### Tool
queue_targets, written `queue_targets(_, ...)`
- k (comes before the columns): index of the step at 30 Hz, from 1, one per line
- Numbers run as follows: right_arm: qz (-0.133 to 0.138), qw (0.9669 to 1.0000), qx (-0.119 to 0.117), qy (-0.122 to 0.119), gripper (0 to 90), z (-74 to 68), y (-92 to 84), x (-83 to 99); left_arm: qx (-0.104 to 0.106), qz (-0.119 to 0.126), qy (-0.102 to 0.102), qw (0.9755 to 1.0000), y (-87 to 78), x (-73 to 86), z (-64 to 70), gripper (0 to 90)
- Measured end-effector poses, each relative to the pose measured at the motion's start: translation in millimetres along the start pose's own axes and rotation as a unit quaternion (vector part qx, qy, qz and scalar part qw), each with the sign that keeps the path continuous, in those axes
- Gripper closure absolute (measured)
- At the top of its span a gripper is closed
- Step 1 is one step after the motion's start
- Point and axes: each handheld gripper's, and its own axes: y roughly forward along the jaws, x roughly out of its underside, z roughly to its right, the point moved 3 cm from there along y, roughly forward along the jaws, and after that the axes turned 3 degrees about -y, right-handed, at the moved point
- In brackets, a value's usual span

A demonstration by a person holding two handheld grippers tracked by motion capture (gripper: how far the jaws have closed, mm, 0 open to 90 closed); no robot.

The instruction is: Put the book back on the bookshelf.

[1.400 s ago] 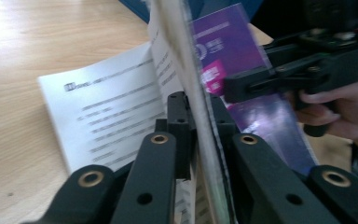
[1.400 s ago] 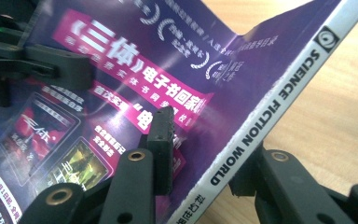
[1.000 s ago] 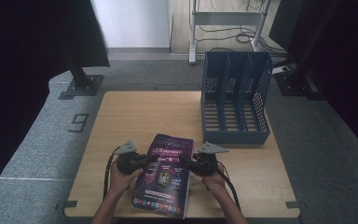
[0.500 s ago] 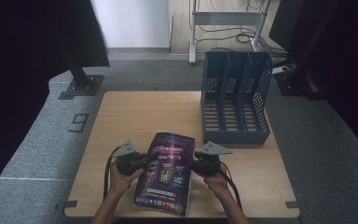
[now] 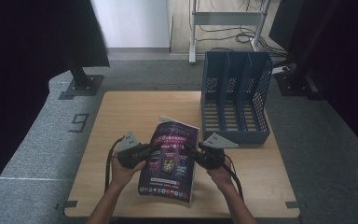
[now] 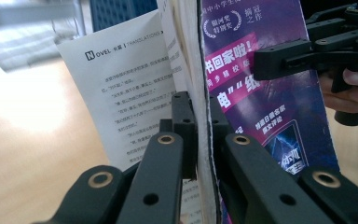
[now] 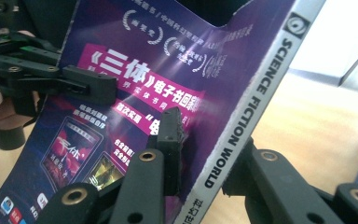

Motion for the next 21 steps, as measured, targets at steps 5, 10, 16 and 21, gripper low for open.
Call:
queue_targets(5,0.026,0.9995,0.013,-0.013,75.7,0.7,-5.4,-12.7,-0.004,0.021,0.006,0.9998,0.5,-3.4,1.5,87.7)
queue_targets(10,0.041,0.9991,0.001,-0.012,77.4,-2.2,-11.5,-6.1,0.005,0.033,0.023,0.9992,-2.8,7.1,6.8,87.7)
queue_targets(16,0.041,0.9990,-0.010,-0.017,78.9,-7.6,-16.3,-2.8,0.013,0.028,0.011,0.9995,-5.7,17.4,7.8,86.9)
queue_targets(21,0.052,0.9977,-0.040,-0.012,79.6,-11.9,-24.4,-0.7,0.015,0.029,0.006,0.9994,-12.9,23.1,6.5,82.4)
